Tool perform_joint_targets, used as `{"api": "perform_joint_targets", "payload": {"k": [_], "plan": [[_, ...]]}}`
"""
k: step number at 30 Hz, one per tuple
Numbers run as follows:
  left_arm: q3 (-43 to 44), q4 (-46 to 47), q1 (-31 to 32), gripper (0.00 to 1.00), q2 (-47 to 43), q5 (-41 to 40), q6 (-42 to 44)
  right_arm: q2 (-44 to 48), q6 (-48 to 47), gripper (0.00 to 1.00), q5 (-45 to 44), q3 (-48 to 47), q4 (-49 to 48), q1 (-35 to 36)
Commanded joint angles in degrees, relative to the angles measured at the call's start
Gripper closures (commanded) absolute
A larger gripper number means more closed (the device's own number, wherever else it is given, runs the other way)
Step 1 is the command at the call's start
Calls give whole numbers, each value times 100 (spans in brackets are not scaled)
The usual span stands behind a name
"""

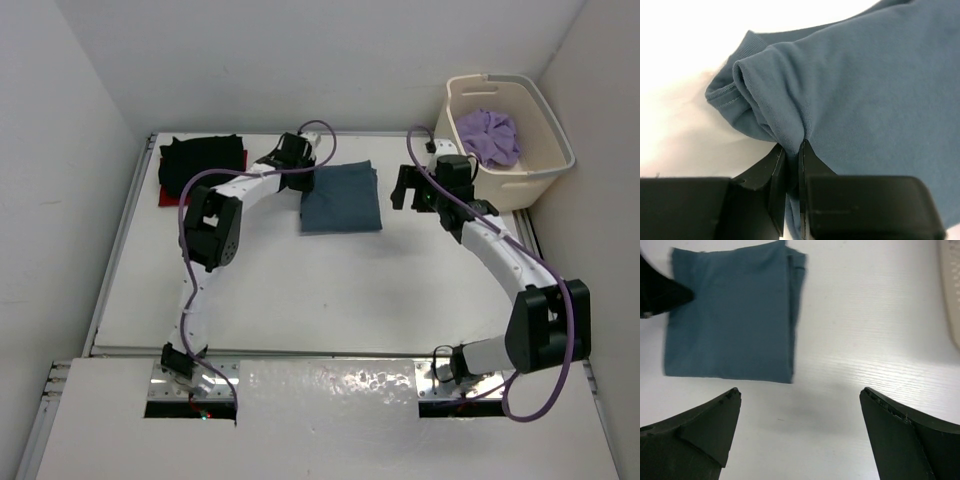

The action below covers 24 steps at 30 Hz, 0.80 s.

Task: Fold and stack the t-shirts
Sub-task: Put the neatly folded tshirt into the corner of the board with the left arm

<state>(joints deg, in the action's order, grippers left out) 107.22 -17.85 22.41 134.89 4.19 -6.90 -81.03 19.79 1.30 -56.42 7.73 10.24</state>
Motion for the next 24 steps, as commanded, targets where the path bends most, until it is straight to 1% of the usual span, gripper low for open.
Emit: {"api": "perform_joint_targets", "payload": {"k": [1,4,9,12,20,24], "plan": [[-104,-122,-88,100,-972,-638,1136,307,-239,1,-550,123,-166,-31],[-158,-306,-202,100,-1272,-717,1576,334,-283,1,-710,158,-166,-31],[193,-913,-553,100,-1527,-814,2156,343,-292,1,-789,167,-175,-31],[457,-1256,-791,100,-1606,-814,2359,343,-327,1,-877,175,-166,-31],[897,-1555,-1362,100,-1720,-586,2894,299,-344,1,-1044,158,-175,-22],[1204,-1713,-1503,100,-1624,-629,3238,299,-336,1,-1079,167,-166,-31]]}}
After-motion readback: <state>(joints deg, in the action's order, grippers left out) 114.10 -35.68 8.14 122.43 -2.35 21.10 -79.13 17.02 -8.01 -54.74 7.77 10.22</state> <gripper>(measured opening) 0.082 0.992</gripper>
